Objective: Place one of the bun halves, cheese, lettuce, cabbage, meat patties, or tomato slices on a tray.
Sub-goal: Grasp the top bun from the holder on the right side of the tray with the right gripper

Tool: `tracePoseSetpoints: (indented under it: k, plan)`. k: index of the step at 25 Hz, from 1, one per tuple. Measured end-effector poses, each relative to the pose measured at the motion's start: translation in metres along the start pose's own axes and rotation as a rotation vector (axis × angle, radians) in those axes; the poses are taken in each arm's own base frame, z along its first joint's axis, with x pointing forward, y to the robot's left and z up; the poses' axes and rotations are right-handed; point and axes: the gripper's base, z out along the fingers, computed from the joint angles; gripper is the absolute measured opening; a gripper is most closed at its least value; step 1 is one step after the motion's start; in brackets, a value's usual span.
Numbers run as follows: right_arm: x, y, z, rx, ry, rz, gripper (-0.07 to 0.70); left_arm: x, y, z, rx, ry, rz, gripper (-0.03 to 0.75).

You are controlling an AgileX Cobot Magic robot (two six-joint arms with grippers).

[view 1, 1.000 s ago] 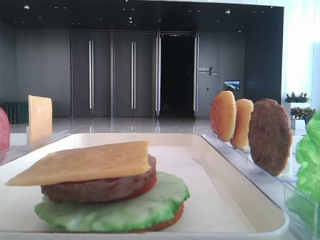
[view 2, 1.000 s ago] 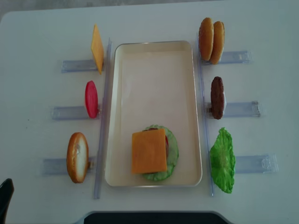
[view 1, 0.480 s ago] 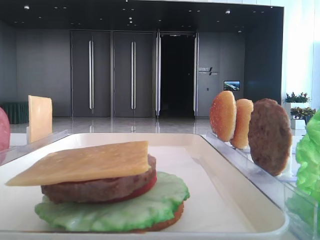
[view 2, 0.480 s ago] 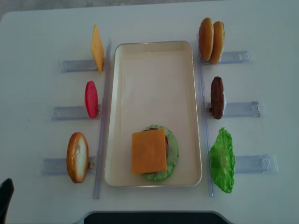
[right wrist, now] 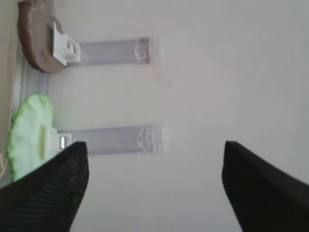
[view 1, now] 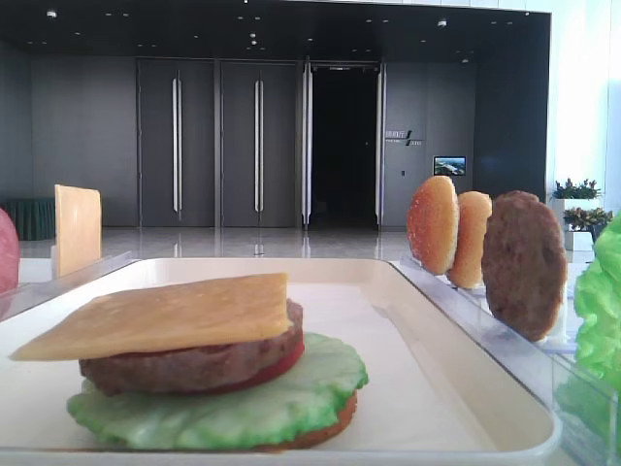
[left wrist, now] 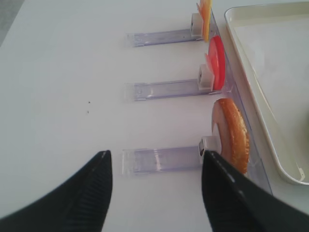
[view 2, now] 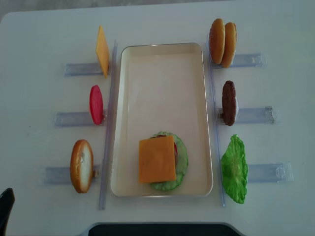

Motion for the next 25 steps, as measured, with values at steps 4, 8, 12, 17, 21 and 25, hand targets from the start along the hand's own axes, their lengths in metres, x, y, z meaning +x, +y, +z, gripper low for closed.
tracePoseSetpoints:
  k: [4,8,12,17,21,25]
  plan:
    - [-0.049,0.005,-0.002,0.002,0.018,0.002,0.542,0.000,0.000,0.000,0.000,0.000,0.000,0.450]
    - [-0.091,0.010,-0.001,0.004,0.040,0.002,0.542,0.000,0.000,0.000,0.000,0.000,0.000,0.450]
    - [-0.122,0.013,0.007,0.005,0.058,0.002,0.542,0.000,0.000,0.000,0.000,0.000,0.000,0.450]
    - [-0.147,0.015,0.030,0.010,0.112,-0.014,0.542,0.000,0.000,0.000,-0.001,0.000,-0.003,0.450]
    - [-0.163,0.016,0.050,0.015,0.155,-0.029,0.542,0.000,0.000,0.000,-0.002,0.000,-0.004,0.450]
    - [-0.180,0.017,0.068,0.018,0.196,-0.029,0.542,0.000,0.000,0.000,-0.004,0.001,-0.009,0.450]
